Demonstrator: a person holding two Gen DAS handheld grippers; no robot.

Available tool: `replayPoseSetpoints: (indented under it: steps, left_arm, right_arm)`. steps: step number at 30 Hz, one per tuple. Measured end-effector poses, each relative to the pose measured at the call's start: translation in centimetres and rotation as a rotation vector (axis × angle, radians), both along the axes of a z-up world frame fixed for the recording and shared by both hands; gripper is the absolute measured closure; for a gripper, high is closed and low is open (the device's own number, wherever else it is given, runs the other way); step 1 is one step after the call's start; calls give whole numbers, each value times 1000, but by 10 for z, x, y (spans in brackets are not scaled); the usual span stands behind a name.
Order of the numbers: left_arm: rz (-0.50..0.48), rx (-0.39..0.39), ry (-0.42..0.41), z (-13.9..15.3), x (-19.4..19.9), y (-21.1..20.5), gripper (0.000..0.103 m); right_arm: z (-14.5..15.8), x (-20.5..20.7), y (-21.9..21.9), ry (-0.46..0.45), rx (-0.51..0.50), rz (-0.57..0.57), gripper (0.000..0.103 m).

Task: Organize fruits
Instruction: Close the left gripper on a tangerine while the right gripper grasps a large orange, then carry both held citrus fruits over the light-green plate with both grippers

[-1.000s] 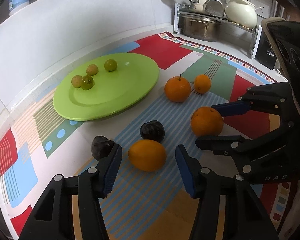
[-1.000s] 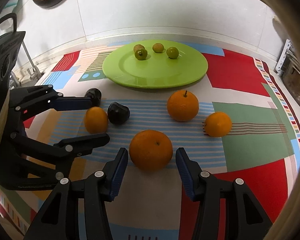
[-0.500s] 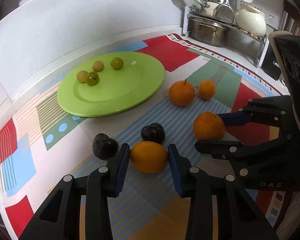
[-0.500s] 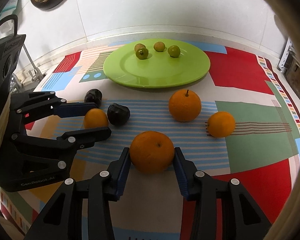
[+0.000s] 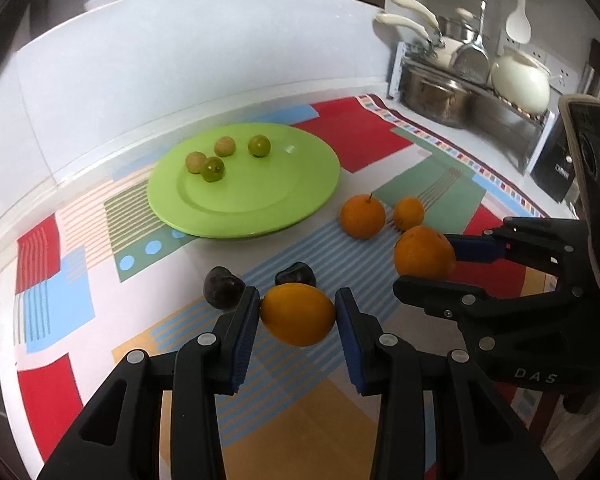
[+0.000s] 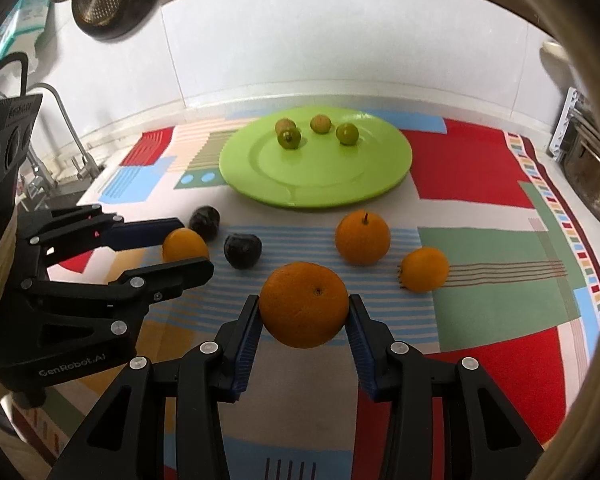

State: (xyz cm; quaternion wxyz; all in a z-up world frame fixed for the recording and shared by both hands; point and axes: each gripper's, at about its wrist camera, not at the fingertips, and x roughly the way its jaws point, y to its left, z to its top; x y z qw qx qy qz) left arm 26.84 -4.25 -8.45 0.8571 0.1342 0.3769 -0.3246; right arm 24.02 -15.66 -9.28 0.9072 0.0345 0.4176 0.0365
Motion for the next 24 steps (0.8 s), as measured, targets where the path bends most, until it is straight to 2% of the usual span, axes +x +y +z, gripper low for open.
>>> replayPoseSetpoints:
  steps: [6,14,24]
  left_arm:
    - [45,-32,-9,15,-7,2,64]
    - [94,-38,-61,40,-9,0,64]
    - [141,-47,-124,69,6,-1,64]
  right_arm:
    - [15,-5,-4,-43,9,7,60]
    - [40,-9,-9,-107,10,7,60]
    - [68,8,-21,-172,12,1,60]
